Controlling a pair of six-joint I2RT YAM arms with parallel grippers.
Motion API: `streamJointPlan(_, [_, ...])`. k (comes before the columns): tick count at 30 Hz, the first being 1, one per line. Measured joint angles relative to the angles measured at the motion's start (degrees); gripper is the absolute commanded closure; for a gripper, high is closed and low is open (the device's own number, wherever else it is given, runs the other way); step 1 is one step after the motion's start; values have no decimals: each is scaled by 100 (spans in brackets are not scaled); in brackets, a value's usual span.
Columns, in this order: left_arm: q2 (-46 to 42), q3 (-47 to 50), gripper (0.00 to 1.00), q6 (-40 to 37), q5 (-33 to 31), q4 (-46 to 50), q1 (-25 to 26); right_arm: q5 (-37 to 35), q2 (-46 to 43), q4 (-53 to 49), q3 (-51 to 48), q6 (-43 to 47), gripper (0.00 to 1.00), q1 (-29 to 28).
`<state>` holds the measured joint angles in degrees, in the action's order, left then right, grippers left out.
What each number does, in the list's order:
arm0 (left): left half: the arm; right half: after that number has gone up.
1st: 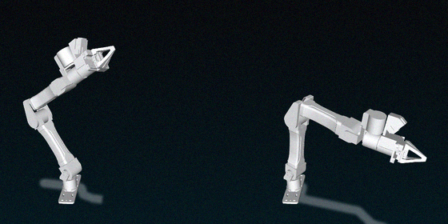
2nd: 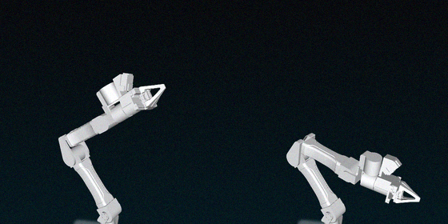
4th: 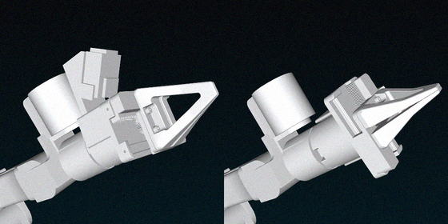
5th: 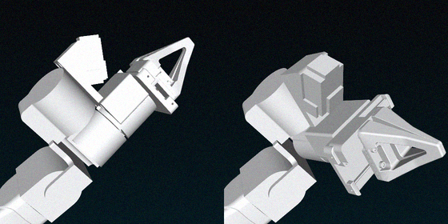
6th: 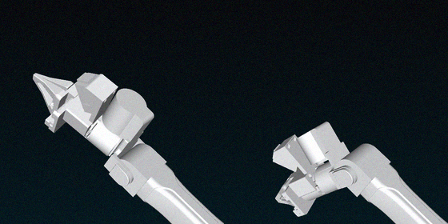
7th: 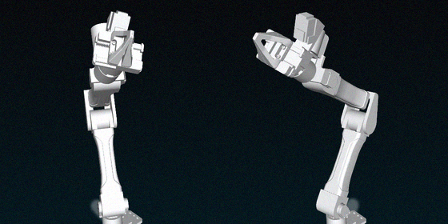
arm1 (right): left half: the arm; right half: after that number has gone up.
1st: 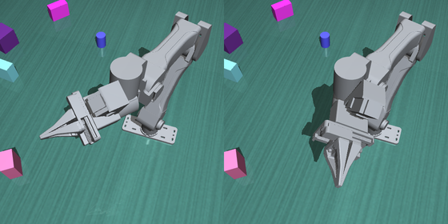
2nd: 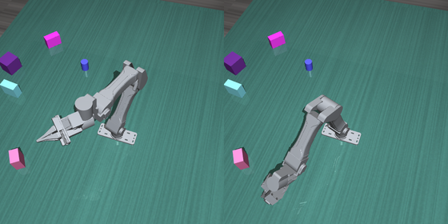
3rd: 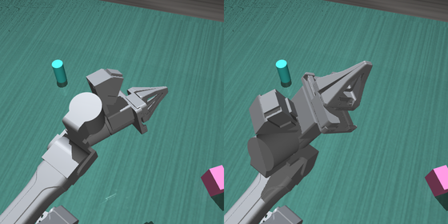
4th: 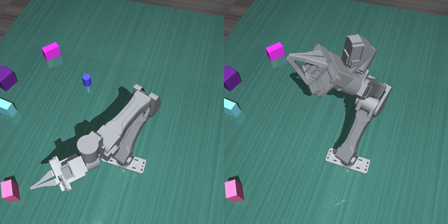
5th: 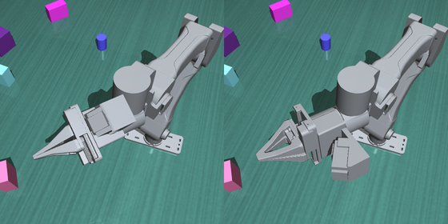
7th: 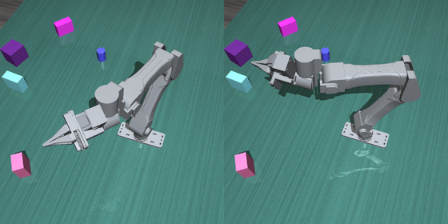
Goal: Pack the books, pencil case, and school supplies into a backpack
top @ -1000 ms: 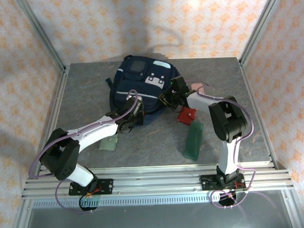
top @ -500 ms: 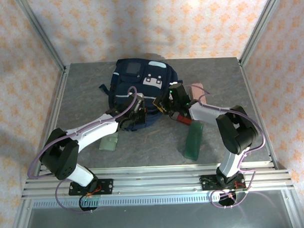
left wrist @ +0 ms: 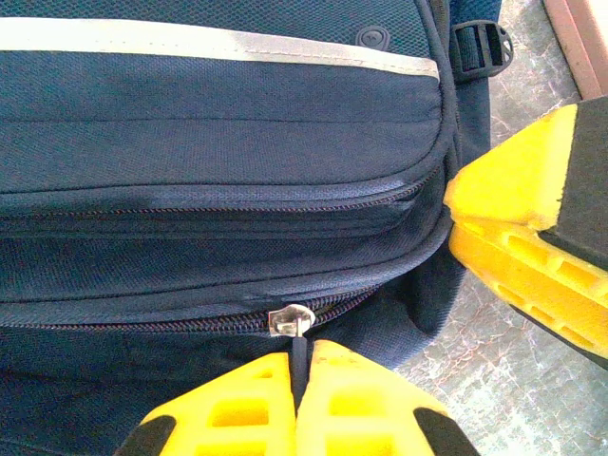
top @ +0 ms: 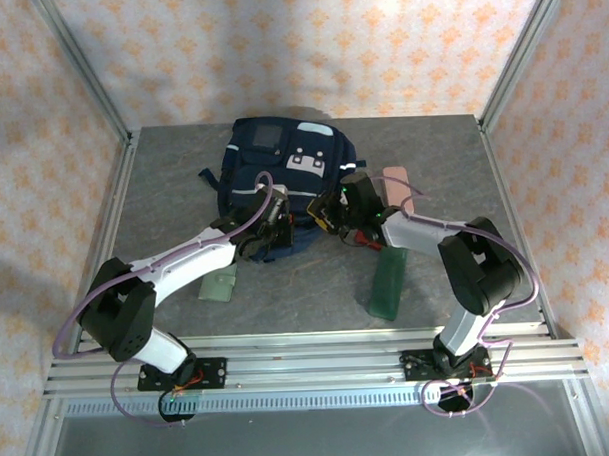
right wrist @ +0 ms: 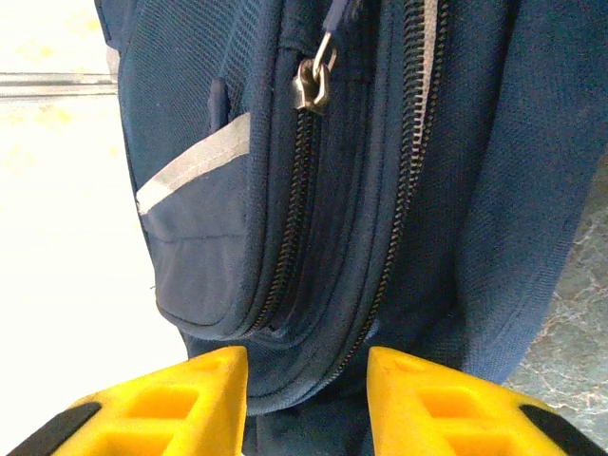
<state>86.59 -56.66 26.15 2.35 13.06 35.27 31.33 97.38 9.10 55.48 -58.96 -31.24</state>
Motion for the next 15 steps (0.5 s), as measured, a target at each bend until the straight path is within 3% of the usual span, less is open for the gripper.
streamJointPlan(10, [0,127,100,166,-4,-111,0,151,662,356,251,-365,63,-13])
streamJointPlan(11, [0,175,100,195,-2,-155,0,157,706,420,251,-413,68,-20])
streamJointPlan(13, [0,254,100,256,-4,-221,0,149,754,533,247,-503,95,-28])
streamJointPlan(15, [0,291,100,293,-15,-234,0,127,780,640,229,-627,100,-35])
